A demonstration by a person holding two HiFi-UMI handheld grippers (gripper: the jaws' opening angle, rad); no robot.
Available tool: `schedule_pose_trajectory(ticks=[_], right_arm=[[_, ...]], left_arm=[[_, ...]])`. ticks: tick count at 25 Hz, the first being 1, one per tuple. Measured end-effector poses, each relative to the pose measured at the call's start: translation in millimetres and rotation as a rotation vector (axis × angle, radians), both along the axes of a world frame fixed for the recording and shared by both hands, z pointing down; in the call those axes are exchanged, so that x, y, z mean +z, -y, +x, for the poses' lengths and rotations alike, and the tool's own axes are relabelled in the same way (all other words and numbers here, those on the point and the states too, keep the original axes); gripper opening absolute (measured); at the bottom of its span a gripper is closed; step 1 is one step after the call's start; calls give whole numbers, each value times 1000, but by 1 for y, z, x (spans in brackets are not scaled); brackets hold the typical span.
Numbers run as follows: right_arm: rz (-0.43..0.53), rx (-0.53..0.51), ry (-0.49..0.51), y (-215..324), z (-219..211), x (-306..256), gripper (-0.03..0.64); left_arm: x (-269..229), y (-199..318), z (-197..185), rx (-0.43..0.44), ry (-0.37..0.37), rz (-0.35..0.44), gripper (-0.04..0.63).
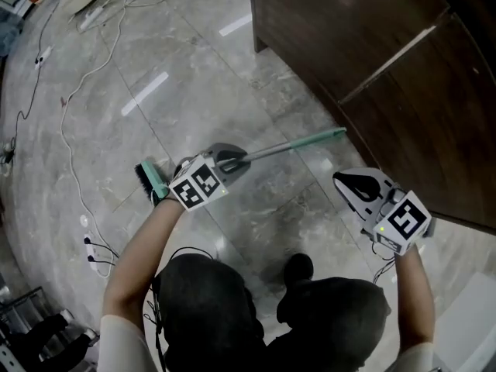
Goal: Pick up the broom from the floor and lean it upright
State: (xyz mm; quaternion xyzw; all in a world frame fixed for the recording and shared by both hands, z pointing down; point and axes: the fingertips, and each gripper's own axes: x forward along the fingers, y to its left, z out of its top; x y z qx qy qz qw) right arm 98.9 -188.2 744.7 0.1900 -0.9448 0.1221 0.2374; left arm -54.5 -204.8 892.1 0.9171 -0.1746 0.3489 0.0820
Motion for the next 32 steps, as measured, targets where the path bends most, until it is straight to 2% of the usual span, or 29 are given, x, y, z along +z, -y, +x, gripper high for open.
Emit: schedule_pose_trajectory(ticks=[8, 13, 17, 23, 32], right_arm=[[82, 45, 4, 13, 11, -59, 0], [127, 54, -19, 16, 16, -93, 0], [179, 56, -42, 16, 23, -120, 0], [212, 91, -24, 8, 32, -151, 0], [236, 112, 10, -1, 40, -172, 0]], left_arm=[[-85, 31, 42, -23, -88, 33, 77], [-114, 39, 74, -10, -105, 27, 77], [-142, 53, 98, -43, -155, 40, 77], [-183, 69, 126, -101, -250, 5, 77], [-228, 93, 165, -165, -338, -36, 75]])
